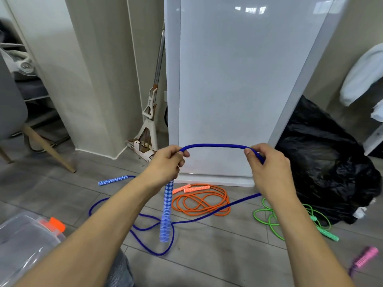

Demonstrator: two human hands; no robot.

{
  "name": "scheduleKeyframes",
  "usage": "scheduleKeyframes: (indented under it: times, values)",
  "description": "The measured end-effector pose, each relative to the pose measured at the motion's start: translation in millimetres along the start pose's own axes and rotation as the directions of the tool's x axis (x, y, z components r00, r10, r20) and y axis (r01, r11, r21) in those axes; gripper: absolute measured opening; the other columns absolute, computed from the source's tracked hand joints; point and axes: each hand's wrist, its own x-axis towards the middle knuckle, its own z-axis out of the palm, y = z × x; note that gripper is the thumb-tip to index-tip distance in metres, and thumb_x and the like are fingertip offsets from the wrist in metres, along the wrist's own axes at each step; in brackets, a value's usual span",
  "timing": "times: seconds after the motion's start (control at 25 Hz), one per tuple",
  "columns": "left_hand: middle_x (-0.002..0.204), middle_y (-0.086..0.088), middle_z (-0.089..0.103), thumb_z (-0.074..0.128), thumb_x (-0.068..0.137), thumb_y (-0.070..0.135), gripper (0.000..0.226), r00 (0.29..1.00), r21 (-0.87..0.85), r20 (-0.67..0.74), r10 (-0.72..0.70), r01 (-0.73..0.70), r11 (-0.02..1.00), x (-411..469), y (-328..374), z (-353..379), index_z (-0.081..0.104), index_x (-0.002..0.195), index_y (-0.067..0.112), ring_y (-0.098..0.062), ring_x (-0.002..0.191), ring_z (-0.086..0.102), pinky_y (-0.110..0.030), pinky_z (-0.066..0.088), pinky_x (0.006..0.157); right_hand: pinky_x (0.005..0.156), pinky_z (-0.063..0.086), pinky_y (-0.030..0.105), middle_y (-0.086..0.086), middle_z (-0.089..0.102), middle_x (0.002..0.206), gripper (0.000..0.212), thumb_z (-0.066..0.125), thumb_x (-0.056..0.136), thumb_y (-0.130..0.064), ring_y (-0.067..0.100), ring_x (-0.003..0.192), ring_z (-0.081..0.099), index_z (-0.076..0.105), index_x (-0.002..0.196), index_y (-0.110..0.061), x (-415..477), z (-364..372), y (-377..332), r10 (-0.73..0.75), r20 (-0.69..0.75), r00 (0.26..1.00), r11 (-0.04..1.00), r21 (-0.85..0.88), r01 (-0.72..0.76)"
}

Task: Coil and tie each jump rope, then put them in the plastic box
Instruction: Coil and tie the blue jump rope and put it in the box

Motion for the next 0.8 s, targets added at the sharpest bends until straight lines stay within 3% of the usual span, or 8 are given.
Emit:
scheduleKeyframes:
  times: [0.08,0.24,0.4,0.56,0.68,0.8]
  values:
    - [0.066,-0.003,0.049,0.036,0.106,0.015,0.027,0.998,-0.072,-0.044,-0.034,0.031,0.997,-3.4,0.2,4.0,0.062,0.104,0.008,-0.009,0.047,0.042,-0.023,0.037,0.048,0.057,0.038,0.028,-0.005,0.059,0.072,0.018,0.052,0.1,-0.025,0.012,0.065,0.052,0.07,0.1,-0.021,-1.3,8.5,0.2,-0.009,0.089,0.996,1.0,0.021,0.007]
    - [0.064,-0.005,0.055,0.036,0.107,0.017,0.027,0.992,-0.299,0.022,-0.125,0.126,0.946,-13.5,6.2,11.3,0.061,0.107,0.006,-0.011,0.047,0.039,-0.021,0.032,0.045,0.054,0.036,0.022,-0.001,0.056,0.06,0.024,0.05,0.102,-0.019,0.005,0.047,0.046,0.072,0.105,-0.028,-13.1,17.3,-17.2,-0.016,0.199,0.98,0.946,0.321,-0.05]
    - [0.086,-0.015,0.075,0.034,0.105,0.012,0.031,0.984,-0.349,0.056,-0.167,0.176,0.921,-17.8,11.4,17.9,0.061,0.111,-0.002,-0.014,0.053,0.046,-0.022,0.034,0.046,0.057,0.035,0.018,-0.004,0.066,0.072,0.032,0.04,0.101,-0.009,-0.002,0.05,0.048,0.062,0.118,-0.023,-31.2,35.4,-44.0,-0.065,0.335,0.94,0.927,0.368,-0.067]
    - [0.1,-0.01,0.077,0.035,0.105,0.01,0.029,0.99,-0.355,0.079,-0.115,0.136,0.925,-23.7,11.9,20.8,0.062,0.113,0.002,-0.021,0.078,0.068,-0.028,0.054,0.064,0.057,0.042,0.026,-0.005,0.075,0.086,0.016,0.05,0.097,-0.011,0.002,0.05,0.054,0.051,0.096,-0.027,-44.1,52.6,-52.2,0.048,0.284,0.957,0.885,0.432,-0.173]
    - [0.106,-0.012,0.075,0.042,0.105,0.013,0.025,0.989,-0.349,0.1,-0.108,0.136,0.927,-23.4,7.5,25.2,0.063,0.115,0.004,-0.026,0.097,0.072,-0.035,0.061,0.077,0.059,0.05,0.03,-0.007,0.073,0.082,0.013,0.061,0.094,-0.017,0.01,0.062,0.062,0.065,0.09,-0.028,-46.3,56.6,-51.4,0.048,0.176,0.983,0.91,0.397,-0.115]
    - [0.109,-0.016,0.073,0.045,0.104,0.013,0.025,0.988,-0.318,0.129,-0.088,0.125,0.94,-23.7,1.4,31.1,0.066,0.115,0.006,-0.026,0.102,0.071,-0.042,0.06,0.085,0.058,0.048,0.02,-0.009,0.073,0.079,0.014,0.066,0.092,-0.016,0.006,0.067,0.066,0.074,0.088,-0.027,-49.3,57.7,-52.9,0.041,0.174,0.984,0.908,0.404,-0.109]
